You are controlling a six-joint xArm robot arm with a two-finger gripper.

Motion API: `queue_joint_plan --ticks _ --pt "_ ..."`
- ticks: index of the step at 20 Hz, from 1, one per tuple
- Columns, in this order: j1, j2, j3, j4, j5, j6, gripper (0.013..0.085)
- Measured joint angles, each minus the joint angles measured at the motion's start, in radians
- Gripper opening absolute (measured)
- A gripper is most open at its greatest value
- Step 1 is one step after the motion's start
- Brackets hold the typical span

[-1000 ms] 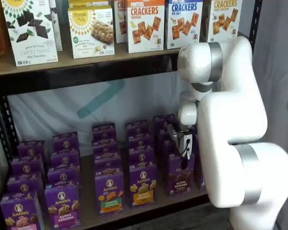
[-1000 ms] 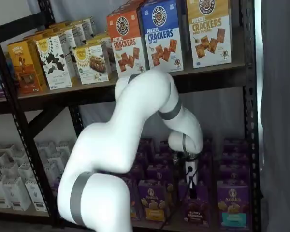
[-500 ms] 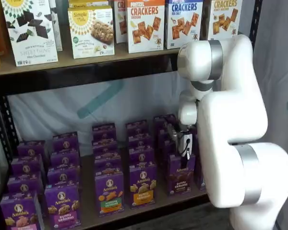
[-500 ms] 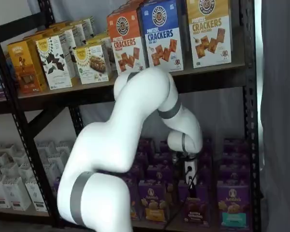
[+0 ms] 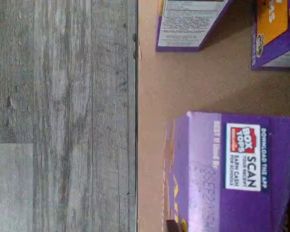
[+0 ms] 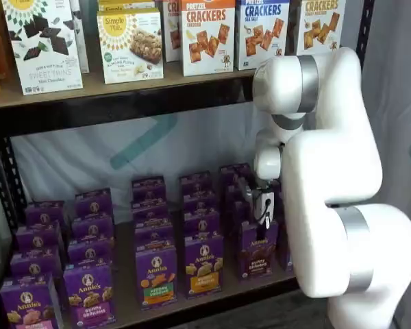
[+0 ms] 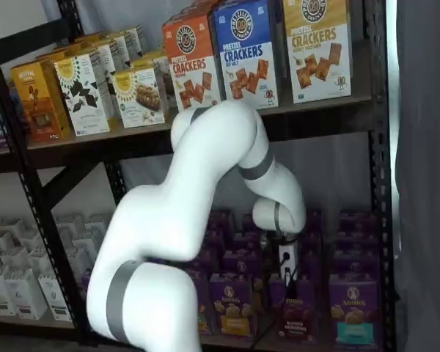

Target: Pick up the purple box with a brown patch in the center, on the bottom shelf, the fifth box from the left

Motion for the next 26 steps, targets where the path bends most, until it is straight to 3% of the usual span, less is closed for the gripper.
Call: queue_joint_plan --ticks 7,12,15,26 --pt "0.002 -0.017 0.015 -0.025 0.026 0.024 0.0290" --pt "0.003 -0.058 0.071 0.017 0.003 -0.012 0.0290" --pt "0.007 -0.093 0.120 0.073 -0.017 -0.059 0.0290" --pt "0.018 -0.252 0.338 0.119 -0.045 -0.093 0.0290"
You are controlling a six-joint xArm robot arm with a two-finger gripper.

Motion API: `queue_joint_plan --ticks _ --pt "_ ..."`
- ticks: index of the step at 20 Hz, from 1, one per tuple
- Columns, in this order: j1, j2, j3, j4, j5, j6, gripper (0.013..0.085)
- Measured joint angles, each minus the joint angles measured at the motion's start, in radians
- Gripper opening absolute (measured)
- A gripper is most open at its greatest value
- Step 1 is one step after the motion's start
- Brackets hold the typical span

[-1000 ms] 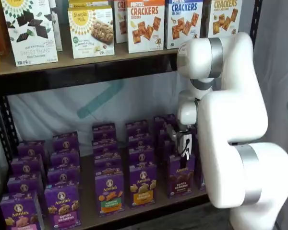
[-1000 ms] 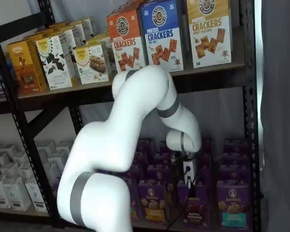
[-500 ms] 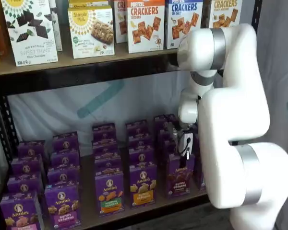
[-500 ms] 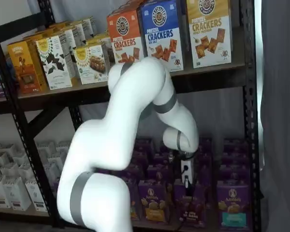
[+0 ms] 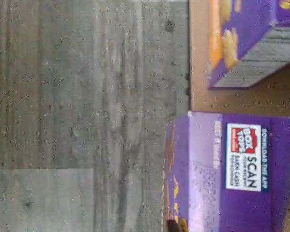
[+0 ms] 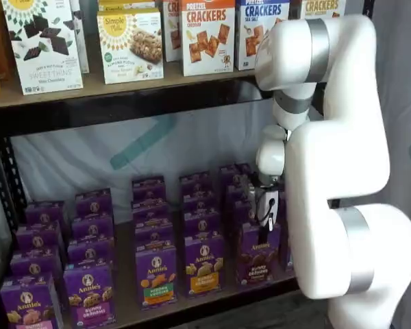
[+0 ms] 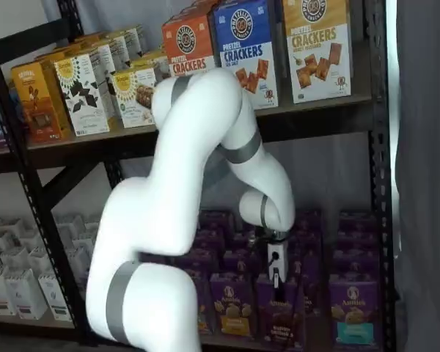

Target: Pick up the purple box with a brown patch in the center, on the bottom shelf, the fifth box from the left

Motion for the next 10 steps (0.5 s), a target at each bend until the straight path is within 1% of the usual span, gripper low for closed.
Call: queue_joint_plan --ticks 4,8,10 --pt "0.005 -0.069 0.098 0.025 -0.016 -0.020 0.0290" --pt "0.017 -0.141 0.192 0.083 -0.029 -0.064 0.0290" --pt "0.029 -0.188 0.246 0.124 -0.036 -0.091 0.0290"
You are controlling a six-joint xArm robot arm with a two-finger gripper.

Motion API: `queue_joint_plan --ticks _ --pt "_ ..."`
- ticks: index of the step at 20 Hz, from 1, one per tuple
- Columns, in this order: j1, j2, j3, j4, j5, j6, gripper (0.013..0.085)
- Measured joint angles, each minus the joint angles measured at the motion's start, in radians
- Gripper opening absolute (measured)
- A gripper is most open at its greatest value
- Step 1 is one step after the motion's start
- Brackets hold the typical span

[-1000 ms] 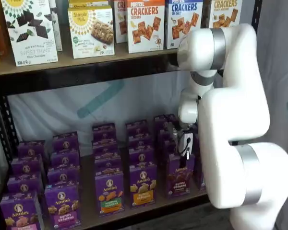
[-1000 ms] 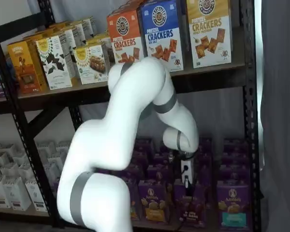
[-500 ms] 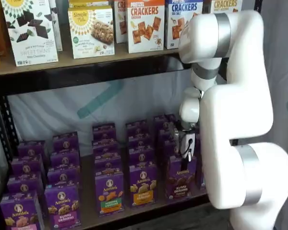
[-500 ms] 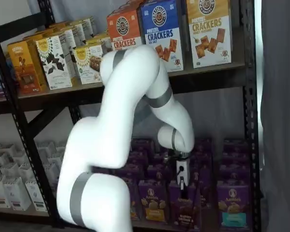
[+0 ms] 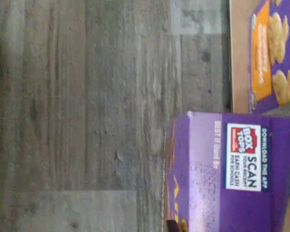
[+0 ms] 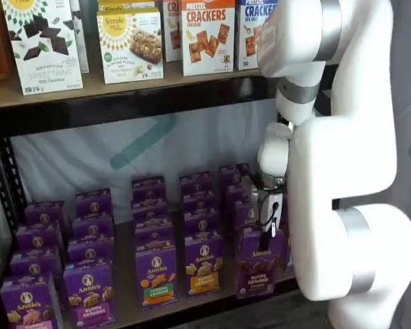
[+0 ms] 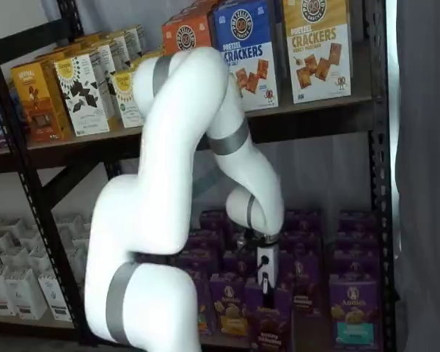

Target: Pick up the purple box with a brown patch in the center, on the bottom shelf, the fifth box from the left

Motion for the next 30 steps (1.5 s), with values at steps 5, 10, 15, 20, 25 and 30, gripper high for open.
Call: queue_joint_plan --ticks 5,10,15,20,25,30 --pt "0.033 -0.108 0.109 0.009 0.007 0.024 0.0290" --pt "0.068 -0.188 0.175 -0.119 0.056 0.181 0.0290" --pt "0.104 -0.263 0.228 -0.119 0.099 0.219 0.0290" --pt "0.132 -0.372 0.295 -0.079 0.146 0.213 0.0290" --pt "0.143 -0.467 0.357 -0.065 0.169 0.215 0.0290" --pt "0.146 -0.560 0.412 -0.034 0.196 0.196 0.0290"
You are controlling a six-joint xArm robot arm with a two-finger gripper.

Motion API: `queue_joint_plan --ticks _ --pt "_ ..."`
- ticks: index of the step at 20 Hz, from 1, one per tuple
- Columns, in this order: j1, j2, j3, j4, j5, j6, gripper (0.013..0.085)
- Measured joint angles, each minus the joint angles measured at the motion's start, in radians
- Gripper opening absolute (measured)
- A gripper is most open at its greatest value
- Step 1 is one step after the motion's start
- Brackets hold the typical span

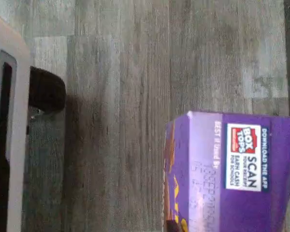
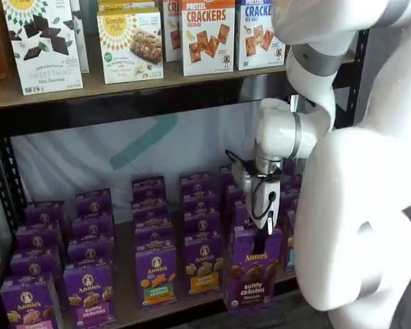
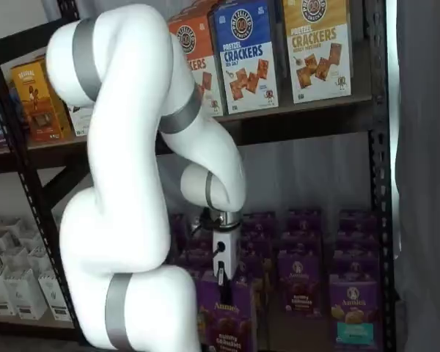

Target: Pick up the purple box with a brown patch in the center, on the bottom shelf, the fifth box from the left

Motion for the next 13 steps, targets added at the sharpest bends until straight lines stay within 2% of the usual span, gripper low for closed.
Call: queue_joint_plan --ticks 4,13 --pt "0.010 -0.085 0.043 0.014 0.021 0.003 0.0290" --pt "0.032 -0.283 0.112 -0.056 0.098 0.101 0.0290"
